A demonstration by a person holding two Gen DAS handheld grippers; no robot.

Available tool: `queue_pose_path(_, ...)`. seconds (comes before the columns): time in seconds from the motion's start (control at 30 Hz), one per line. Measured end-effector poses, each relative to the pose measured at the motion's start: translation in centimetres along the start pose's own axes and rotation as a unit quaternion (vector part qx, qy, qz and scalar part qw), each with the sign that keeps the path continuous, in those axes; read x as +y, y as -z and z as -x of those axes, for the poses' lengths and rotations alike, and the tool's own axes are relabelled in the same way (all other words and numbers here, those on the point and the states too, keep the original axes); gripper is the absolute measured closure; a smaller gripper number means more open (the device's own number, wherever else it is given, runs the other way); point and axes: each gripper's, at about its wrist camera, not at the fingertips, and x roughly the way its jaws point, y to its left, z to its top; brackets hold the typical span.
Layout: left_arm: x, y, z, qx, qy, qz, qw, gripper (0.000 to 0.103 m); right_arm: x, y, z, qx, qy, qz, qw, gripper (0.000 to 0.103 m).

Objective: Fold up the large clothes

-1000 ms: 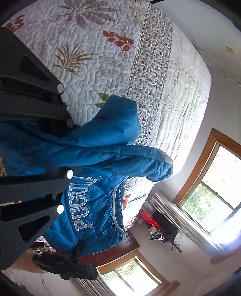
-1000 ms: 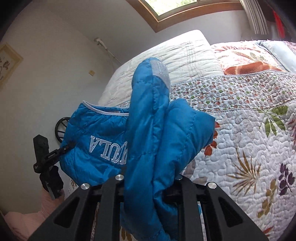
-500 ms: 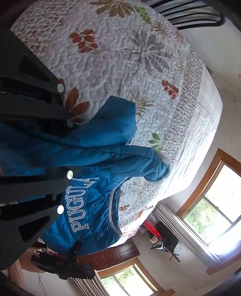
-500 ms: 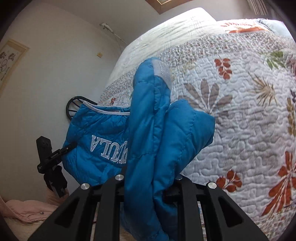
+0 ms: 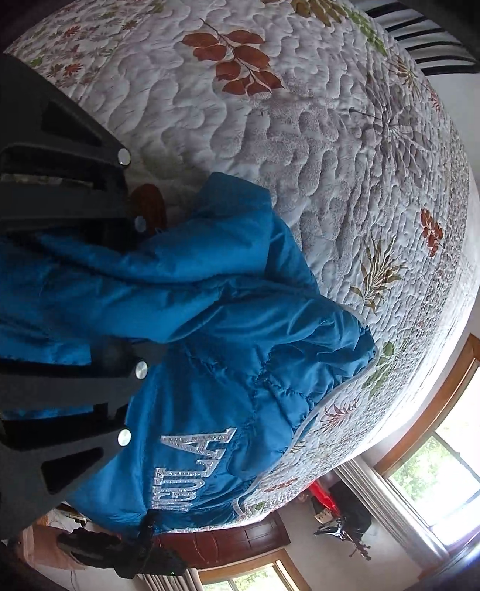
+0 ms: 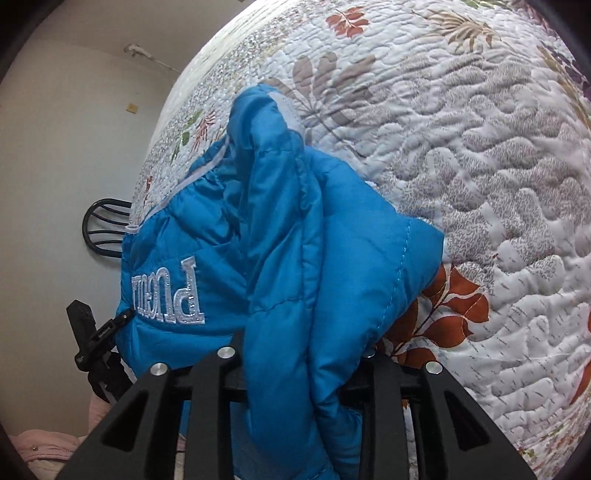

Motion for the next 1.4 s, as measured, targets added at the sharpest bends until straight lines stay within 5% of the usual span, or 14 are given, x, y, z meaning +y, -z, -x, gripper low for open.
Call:
queue_pose_path(0.17,0.1,0.1,-0.1,-0.001,0.001,0.007,1.0000,0.072,-0.2,0.0,-0.1,-0.005,0.004,0.006,1.000,0.071)
queue_pose_path(0.27,0.3,-0.3,0.6,0.006,0.007,0.021,0.9997,0.070,0.5,0.2,0.7,-0.010,0.031,0.017,0.999,0.058)
queue_pose_path(0.43,1.6,-1.1,4.0,0.001,0.040,0.067,0.9969,0.067,2.2,0.9,4.0,-0.028,0.085,0.032,0.996,0.055)
queue_pose_path(0.57,1.0,-1.6,7.4,-0.035,0.010,0.055,0.9978,0.069,4.8,1.5,7.0,-0.065,0.153,0.068,0.984,0.054)
queue_pose_path(0.73,-3.1,-2.3,10.3,-0.072,0.025,0.003,0.9971,0.069,10.0,1.6,7.8,-0.079,0.145,0.137,0.977,0.060)
queue_pose_path(0.87,-7.9,-1.7,8.1,-0.046,0.041,-0.049,0.9969,0.069,13.7,1.5,4.1,-0.046,0.138,0.174,0.974,0.064)
queue_pose_path(1.0,-10.3,-0.2,4.1,-0.008,0.015,-0.081,0.9965,0.069,15.1,1.7,-0.2,-0.013,0.161,0.178,0.971,0.066)
queue_pose_path(1.17,-10.2,1.3,0.4,0.026,-0.023,-0.091,0.9953,0.069,13.8,1.8,-3.4,0.018,0.191,0.161,0.968,0.066)
queue_pose_path(1.4,-10.3,2.1,-1.7,0.024,-0.039,-0.127,0.9908,0.068,12.4,1.5,-6.1,0.032,0.206,0.160,0.965,0.069)
